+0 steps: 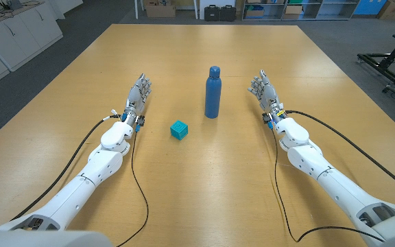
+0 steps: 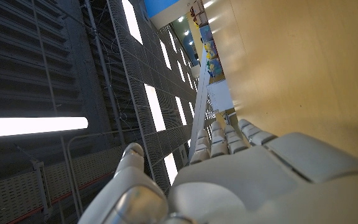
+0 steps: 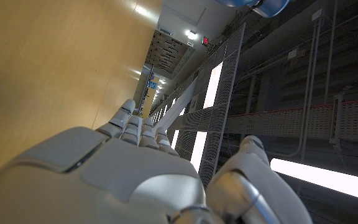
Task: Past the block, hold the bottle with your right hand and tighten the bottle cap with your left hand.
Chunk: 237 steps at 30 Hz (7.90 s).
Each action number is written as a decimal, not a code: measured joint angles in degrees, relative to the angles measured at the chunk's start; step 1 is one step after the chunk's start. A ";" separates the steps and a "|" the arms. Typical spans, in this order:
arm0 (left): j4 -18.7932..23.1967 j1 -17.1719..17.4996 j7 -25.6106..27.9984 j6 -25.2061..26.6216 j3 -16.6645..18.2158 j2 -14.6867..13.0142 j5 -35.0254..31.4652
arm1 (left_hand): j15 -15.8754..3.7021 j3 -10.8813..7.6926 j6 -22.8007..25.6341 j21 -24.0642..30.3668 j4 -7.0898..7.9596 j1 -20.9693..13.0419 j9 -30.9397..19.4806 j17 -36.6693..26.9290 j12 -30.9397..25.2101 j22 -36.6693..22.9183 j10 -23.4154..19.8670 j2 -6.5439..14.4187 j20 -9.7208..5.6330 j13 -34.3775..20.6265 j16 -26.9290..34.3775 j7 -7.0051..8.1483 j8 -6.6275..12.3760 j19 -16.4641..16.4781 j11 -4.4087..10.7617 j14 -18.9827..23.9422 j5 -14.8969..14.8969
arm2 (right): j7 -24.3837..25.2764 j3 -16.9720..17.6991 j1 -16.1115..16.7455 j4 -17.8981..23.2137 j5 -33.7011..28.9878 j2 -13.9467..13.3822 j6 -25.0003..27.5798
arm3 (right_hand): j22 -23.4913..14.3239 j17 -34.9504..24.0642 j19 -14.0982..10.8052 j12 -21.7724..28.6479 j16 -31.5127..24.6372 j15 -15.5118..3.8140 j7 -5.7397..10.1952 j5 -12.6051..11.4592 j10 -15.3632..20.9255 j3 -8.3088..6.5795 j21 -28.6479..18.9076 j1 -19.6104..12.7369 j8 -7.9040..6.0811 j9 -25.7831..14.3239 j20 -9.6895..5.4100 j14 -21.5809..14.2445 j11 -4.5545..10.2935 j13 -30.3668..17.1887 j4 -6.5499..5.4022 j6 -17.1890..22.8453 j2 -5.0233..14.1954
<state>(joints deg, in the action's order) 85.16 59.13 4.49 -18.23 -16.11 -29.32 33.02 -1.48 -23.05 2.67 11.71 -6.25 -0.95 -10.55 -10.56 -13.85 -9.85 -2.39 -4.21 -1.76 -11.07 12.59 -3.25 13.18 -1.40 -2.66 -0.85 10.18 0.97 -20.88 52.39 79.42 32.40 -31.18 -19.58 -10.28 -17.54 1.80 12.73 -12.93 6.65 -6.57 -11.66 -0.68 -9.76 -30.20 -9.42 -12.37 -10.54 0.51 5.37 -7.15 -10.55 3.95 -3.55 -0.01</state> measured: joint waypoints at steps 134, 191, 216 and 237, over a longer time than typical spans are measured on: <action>3.43 2.77 1.80 -1.93 0.99 1.84 -2.25 | -0.57 -1.11 9.32 0.16 -1.10 -1.90 -0.24 0.17 -0.57 -0.14 -7.77 1.90 -0.25 0.02 0.05 1.94 1.21 4.40 2.26 6.47 -0.03 | -1.44 -12.76 -9.26 -2.04 -29.17 -1.90 1.52 | -0.25 1.83 7.05 -0.42 1.17 1.33 -0.29 -8.29 -9.03 -2.35 9.57 -20.40 0.67 -0.78 1.14 4.64 -0.39 -1.05 5.19 -6.09 -3.67; 5.36 5.10 2.82 -1.68 2.06 0.92 -1.96 | -0.56 -1.67 10.64 -0.06 -1.67 -2.20 -0.23 0.02 -0.35 -0.13 -8.39 2.20 -0.38 0.02 -0.44 2.05 1.21 4.95 2.87 7.09 -0.03 | -3.43 -17.14 -13.46 -13.64 -29.77 4.91 -1.81 | -0.24 2.12 4.32 0.71 0.20 0.91 -0.29 -9.15 -7.64 -2.11 9.57 -21.55 0.00 -0.78 0.54 4.62 0.89 -0.90 4.48 -6.09 -3.43; 5.68 5.23 3.56 -1.64 2.15 0.97 -2.25 | -0.67 -1.66 11.08 -0.06 -1.66 -2.42 -0.23 0.03 -0.18 -0.13 -8.91 2.43 -0.18 0.02 -0.44 2.06 0.98 5.15 2.77 7.61 -0.03 | -4.83 -18.28 -16.85 -21.87 -28.91 8.53 -4.83 | -0.24 2.39 0.41 1.90 -0.88 -0.39 -0.37 -9.15 -4.24 -2.27 8.69 -23.04 -0.83 -0.78 0.17 3.07 2.02 -0.90 4.64 -4.41 -2.99; 5.55 5.14 3.85 -1.49 2.08 1.20 -2.35 | -0.67 -1.66 11.58 -0.05 -1.66 -2.42 -0.24 0.03 -0.18 -0.14 -9.20 2.42 -0.18 0.02 -0.44 1.96 0.98 5.15 2.46 7.60 -0.03 | 0.50 -18.25 -16.79 -24.48 -29.72 10.92 -7.32 | -0.61 3.45 -18.59 8.50 -6.65 -6.19 2.91 -7.66 16.76 -5.21 3.66 -31.52 -7.26 -1.63 -2.62 -17.09 7.21 -0.98 4.95 15.59 -0.11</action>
<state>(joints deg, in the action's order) 90.71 64.27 8.34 -19.73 -14.03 -28.12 30.67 -2.15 -24.70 14.25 11.65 -7.91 -3.37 -10.78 -10.53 -14.03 -9.99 -11.60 -1.79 -1.94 -11.04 12.15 -1.29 14.17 3.75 -0.20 6.76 10.15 1.48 -39.13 35.61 54.94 2.68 -20.26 -26.90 -10.89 -14.10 -16.79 21.23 -19.58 0.46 -3.66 -19.32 16.08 -14.97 -26.54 -40.94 -19.63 -12.17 -2.11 -11.72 0.05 -11.53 8.89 12.03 -0.12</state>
